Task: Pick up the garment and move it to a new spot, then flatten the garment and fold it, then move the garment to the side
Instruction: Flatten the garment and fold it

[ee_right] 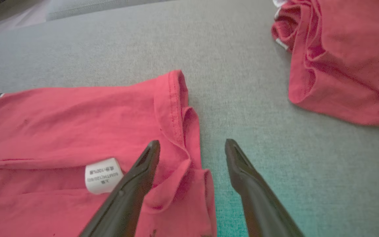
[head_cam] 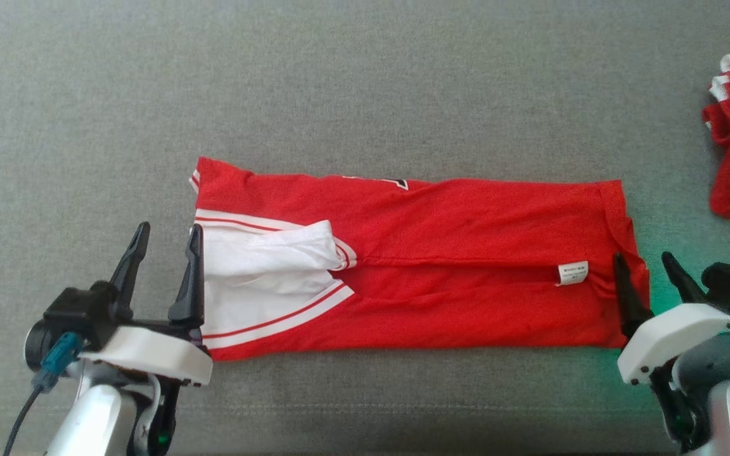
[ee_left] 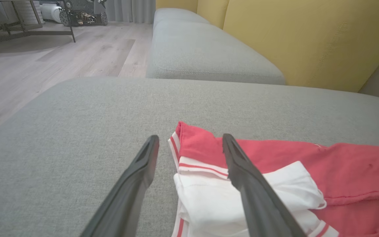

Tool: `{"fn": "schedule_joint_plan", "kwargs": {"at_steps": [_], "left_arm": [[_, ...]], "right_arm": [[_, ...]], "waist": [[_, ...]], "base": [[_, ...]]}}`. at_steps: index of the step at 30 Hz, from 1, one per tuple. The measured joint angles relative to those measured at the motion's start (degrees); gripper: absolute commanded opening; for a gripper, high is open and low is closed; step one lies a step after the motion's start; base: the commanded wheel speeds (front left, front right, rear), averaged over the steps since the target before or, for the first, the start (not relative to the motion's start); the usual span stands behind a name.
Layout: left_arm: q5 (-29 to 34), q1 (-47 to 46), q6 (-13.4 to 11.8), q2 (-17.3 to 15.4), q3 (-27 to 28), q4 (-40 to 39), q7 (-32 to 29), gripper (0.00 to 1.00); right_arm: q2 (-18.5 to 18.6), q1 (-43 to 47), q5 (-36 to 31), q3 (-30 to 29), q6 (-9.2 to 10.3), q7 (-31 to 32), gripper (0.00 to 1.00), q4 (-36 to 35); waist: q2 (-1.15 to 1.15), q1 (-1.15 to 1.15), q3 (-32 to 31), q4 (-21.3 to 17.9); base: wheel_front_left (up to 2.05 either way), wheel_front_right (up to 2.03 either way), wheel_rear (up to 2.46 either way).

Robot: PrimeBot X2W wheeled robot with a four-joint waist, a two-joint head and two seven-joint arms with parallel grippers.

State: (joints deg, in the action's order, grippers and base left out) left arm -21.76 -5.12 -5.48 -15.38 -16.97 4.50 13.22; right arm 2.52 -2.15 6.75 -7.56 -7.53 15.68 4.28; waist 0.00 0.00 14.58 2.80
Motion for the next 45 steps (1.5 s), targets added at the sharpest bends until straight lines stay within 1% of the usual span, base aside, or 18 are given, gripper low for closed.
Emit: {"fn": "schedule_joint_plan", "kwargs": {"at_steps": [2,6,12,13,14,15,16,21,27,40,42,45], "left_arm": [[0.00,-0.58,0.27,0.08,-0.13,0.75,0.36,1.00],[0.00,-1.58,0.67,0.37,-0.24,1.41,0.52,1.00],[0.00,-2.63,1.20,0.71,-0.24,2.23,0.60,1.00],[0.00,-2.68,1.22,0.75,-0.23,2.32,0.91,1.00],[0.00,-2.72,1.31,0.76,-0.20,2.38,1.00,1.00],[0.00,-2.76,1.43,0.78,-0.16,2.45,1.00,1.00],[0.00,-2.82,1.44,0.81,-0.14,2.55,1.01,1.00],[0.00,-3.16,1.46,0.94,0.27,2.97,1.07,1.00],[0.00,-3.21,1.46,0.99,0.74,2.99,1.08,1.00],[0.00,-3.04,1.44,1.09,1.15,2.90,1.08,1.00],[0.00,-2.92,1.38,1.13,1.29,2.90,1.08,1.00],[-0.01,-1.94,1.31,1.14,1.54,2.92,1.09,1.00]], "right_arm": [[0.00,-0.25,0.97,0.02,0.00,2.42,1.00,0.75],[0.00,-0.34,3.67,0.56,0.00,4.23,1.00,1.60],[0.03,-0.59,5.91,2.02,0.00,6.04,1.00,1.80],[0.03,-0.56,6.12,2.05,0.00,6.10,0.91,1.72],[0.03,-0.52,6.46,2.18,0.00,6.10,0.45,1.63],[0.04,-0.49,6.76,2.35,0.00,6.10,0.12,1.56],[0.03,-0.46,7.02,2.55,0.00,6.12,0.00,1.55],[0.00,0.16,7.91,2.91,0.00,5.65,0.00,1.37],[-0.04,0.16,7.87,0.45,0.00,4.79,0.00,1.27],[-0.14,-1.09,4.25,-10.27,0.00,5.02,0.00,-0.30],[-0.14,-1.06,4.36,-9.76,0.00,5.53,0.00,-1.58],[-0.13,-1.08,6.12,-6.39,0.00,6.58,0.00,-4.98]], "waist": [[0.00,0.00,1.29,0.09],[0.00,0.00,2.57,-0.08],[0.00,0.00,3.36,-0.48],[0.00,0.00,3.42,-0.51],[0.00,0.00,3.47,-0.55],[0.00,0.00,3.52,-0.61],[0.00,0.00,3.55,-0.68],[0.00,0.00,3.24,-1.08],[0.00,0.00,2.49,-1.29],[0.00,0.00,0.47,-1.31],[0.00,0.00,0.06,-1.35],[0.00,0.00,-0.87,-1.64]], "base": [[0.00,0.00,0.00],[0.00,0.00,0.00],[0.00,0.00,0.00],[0.00,0.00,0.00],[0.00,0.00,0.00],[0.00,0.00,0.00],[0.00,0.00,0.00],[0.00,0.00,0.00],[0.00,0.00,0.00],[0.00,0.00,0.00],[0.00,0.00,0.00],[0.00,0.00,0.00]]}}
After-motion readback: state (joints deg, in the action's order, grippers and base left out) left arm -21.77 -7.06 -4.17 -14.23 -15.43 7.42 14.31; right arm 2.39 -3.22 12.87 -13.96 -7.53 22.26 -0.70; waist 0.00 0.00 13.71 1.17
